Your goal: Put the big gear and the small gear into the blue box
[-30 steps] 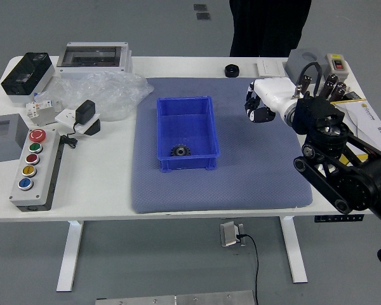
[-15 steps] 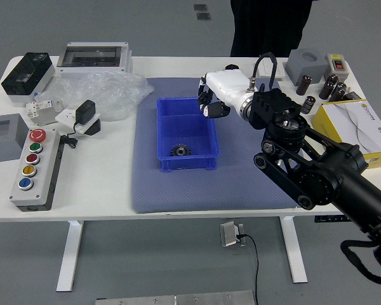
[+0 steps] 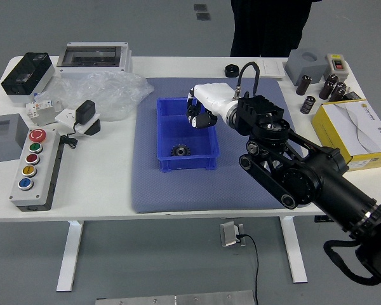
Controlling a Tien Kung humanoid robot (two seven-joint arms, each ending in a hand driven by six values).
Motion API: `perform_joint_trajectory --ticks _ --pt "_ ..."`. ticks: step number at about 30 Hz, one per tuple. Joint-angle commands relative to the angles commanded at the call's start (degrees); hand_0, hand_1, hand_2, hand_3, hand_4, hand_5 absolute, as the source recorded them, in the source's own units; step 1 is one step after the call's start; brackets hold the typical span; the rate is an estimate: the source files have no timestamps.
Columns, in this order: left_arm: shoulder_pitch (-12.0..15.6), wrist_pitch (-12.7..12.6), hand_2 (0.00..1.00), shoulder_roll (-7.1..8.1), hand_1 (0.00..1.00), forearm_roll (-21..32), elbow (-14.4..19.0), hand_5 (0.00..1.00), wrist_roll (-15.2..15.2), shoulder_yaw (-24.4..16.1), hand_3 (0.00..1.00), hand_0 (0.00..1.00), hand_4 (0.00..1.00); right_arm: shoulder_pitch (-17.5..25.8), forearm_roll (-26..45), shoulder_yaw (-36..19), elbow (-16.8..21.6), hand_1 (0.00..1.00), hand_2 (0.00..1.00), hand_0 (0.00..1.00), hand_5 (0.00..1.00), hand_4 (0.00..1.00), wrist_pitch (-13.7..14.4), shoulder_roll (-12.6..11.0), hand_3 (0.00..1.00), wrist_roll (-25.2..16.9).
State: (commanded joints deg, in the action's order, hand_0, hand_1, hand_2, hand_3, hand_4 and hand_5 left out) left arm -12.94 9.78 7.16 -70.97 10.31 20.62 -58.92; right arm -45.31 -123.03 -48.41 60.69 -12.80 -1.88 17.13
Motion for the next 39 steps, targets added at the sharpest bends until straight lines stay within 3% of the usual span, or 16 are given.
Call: perform_joint_trajectory --ticks 1,8,12,18,19,21,24,25,30,31,36,37,39 --pt "-0.01 0.00 0.779 0.00 0.785 0.00 0.00 0.380 0.00 0.00 0.754 0.824 0.661 -0.01 0.10 -0.19 -0.05 0.671 0.846 0.711 0.384 0.780 -0.07 0.02 0.929 -0.17" --pt "0.02 0.00 0.779 0.05 0.785 0.01 0.00 0.379 -0.02 0.04 0.755 0.824 0.661 0.02 0.32 -1.35 0.30 0.694 0.872 0.741 0.411 0.818 -0.48 -0.07 0.944 -0.61" --pt "0.03 -0.08 0.779 0.18 0.785 0.33 0.00 0.379 -0.10 0.10 0.755 0.824 0.661 0.79 0.10 -3.16 2.59 0.694 0.872 0.741 0.411 0.818 -0.55 -1.43 0.944 -0.28" --pt "0.31 -0.31 0.779 0.54 0.785 0.90 0.00 0.380 -0.13 0.06 0.755 0.824 0.661 4.13 0.61 -8.52 8.50 0.697 0.858 0.744 0.426 0.820 -0.60 -6.98 0.910 0.42" --pt "0.37 -0.35 0.779 0.61 0.785 0.97 0.00 0.380 -0.14 0.01 0.755 0.824 0.661 5.04 1.16 -9.69 9.49 0.729 0.865 0.767 0.430 0.762 -0.46 -8.04 0.912 0.46" --pt "0.41 -0.42 0.779 0.70 0.785 1.14 0.00 0.380 -0.20 -0.05 0.755 0.824 0.661 6.91 2.70 -12.03 11.08 0.729 0.865 0.767 0.430 0.762 0.09 -9.82 0.912 0.40" --pt "0.32 -0.46 0.779 0.72 0.785 1.31 0.00 0.380 -0.28 -0.14 0.755 0.824 0.661 9.76 5.90 -15.41 12.57 0.729 0.865 0.767 0.430 0.762 1.51 -11.73 0.912 -0.04" --pt "0.28 -0.48 0.779 0.72 0.785 1.41 0.00 0.379 -0.33 -0.14 0.755 0.824 0.661 10.82 7.29 -16.68 12.80 0.800 0.899 0.847 0.473 0.616 2.19 -12.27 0.949 -0.39" --pt "0.29 -0.51 0.779 0.67 0.785 1.58 0.00 0.379 -0.37 -0.24 0.755 0.824 0.661 15.21 15.70 -23.10 12.61 0.800 0.899 0.847 0.473 0.616 5.22 -14.01 0.949 -3.27" --pt "0.33 -0.52 0.779 0.66 0.785 1.61 0.00 0.380 -0.37 -0.24 0.755 0.824 0.661 15.82 17.54 -24.27 12.44 0.842 0.927 0.894 0.516 0.564 5.54 -14.22 0.943 -3.88" --pt "0.55 -0.57 0.779 0.65 0.785 1.71 0.00 0.380 -0.37 -0.27 0.755 0.824 0.661 18.61 28.16 -30.42 11.58 0.842 0.927 0.894 0.516 0.564 6.08 -15.40 0.943 -6.69" --pt "0.57 -0.57 0.779 0.63 0.785 1.76 0.00 0.380 -0.38 -0.25 0.755 0.824 0.661 19.23 30.57 -31.81 11.41 0.861 0.932 0.922 0.632 0.533 5.91 -15.69 0.930 -7.13" --pt "0.59 -0.59 0.779 0.60 0.785 1.82 0.00 0.380 -0.40 -0.23 0.755 0.824 0.661 20.07 34.98 -33.76 11.08 0.861 0.932 0.922 0.632 0.533 5.68 -16.09 0.930 -7.77"
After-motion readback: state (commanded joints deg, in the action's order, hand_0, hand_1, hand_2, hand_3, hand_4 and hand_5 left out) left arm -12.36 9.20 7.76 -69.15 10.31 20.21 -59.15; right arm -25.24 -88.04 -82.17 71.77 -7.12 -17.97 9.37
